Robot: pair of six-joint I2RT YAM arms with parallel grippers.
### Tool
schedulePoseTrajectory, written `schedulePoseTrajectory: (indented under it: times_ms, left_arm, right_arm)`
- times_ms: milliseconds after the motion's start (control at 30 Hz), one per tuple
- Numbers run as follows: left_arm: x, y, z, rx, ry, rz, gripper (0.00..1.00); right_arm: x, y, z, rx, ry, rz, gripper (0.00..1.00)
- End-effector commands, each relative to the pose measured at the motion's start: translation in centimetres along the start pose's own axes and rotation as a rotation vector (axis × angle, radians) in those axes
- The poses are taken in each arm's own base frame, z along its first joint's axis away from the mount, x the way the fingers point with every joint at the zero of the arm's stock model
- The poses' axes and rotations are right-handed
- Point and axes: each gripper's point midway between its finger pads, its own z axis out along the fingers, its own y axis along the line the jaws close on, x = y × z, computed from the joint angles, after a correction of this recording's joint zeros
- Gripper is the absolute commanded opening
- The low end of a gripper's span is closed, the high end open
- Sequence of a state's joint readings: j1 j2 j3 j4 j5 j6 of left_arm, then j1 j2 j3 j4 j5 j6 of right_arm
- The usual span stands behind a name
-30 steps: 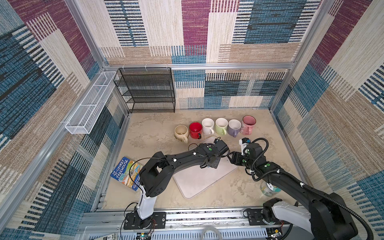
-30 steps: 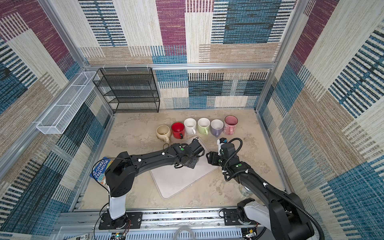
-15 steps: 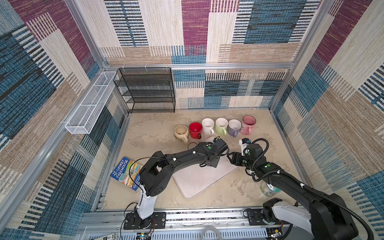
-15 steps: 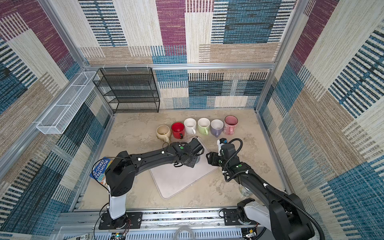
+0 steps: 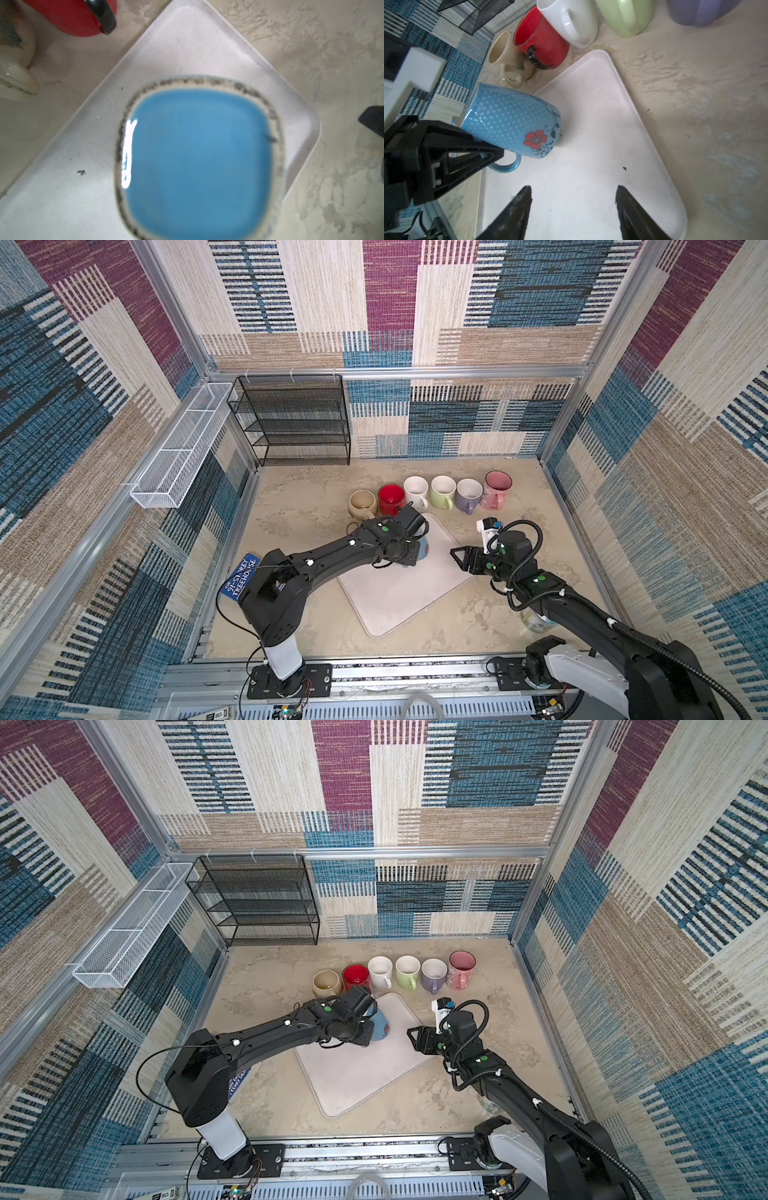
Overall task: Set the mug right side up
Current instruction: 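Tilt the blue mug sideways with the left gripper while the right reaches for its rim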
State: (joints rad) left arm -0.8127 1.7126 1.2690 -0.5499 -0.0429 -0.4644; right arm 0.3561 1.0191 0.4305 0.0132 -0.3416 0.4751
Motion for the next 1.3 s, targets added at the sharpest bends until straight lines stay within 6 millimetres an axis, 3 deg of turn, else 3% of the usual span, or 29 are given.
schedulePoseTrajectory:
  times_ms: [0, 233, 600, 933, 1167, 1267]
  left_arm:
    - [-2.6, -1.7, -1.7, 0.140, -0.121, -0.009, 0.00]
    - [-4.6, -0.7, -5.2, 0.292, -0.267, -0.084, 0.00]
    - [-7.1, -1.0, -10.4, 0.564, -0.454, -0.165, 0.00]
    - [-8.8, -1.3, -13.5, 0.746, -0.559, -0.206, 0.00]
    - [-9.4, -1.9, -15.5, 0.865, -0.592, -0.217, 0.00]
    - [-9.5, -2.1, -16.0, 0.891, -0.599, -0.210, 0.00]
  right_arm:
    - [-0.9, 3.2, -0.4, -0.169, -0.031, -0.016, 0.67]
    - [-0.1, 6.7, -0.7, -0.398, 0.024, 0.009, 0.67]
    - [-0.8, 9.9, -1.8, -0.614, 0.029, 0.043, 0.69]
    - [-3.8, 12.1, -2.5, -0.701, -0.047, 0.013, 0.69]
    - [-5.7, 13.3, -2.1, -0.749, -0.065, 0.001, 0.47]
    - [-6.6, 13.9, -2.0, -0.766, -0.076, -0.009, 0.46]
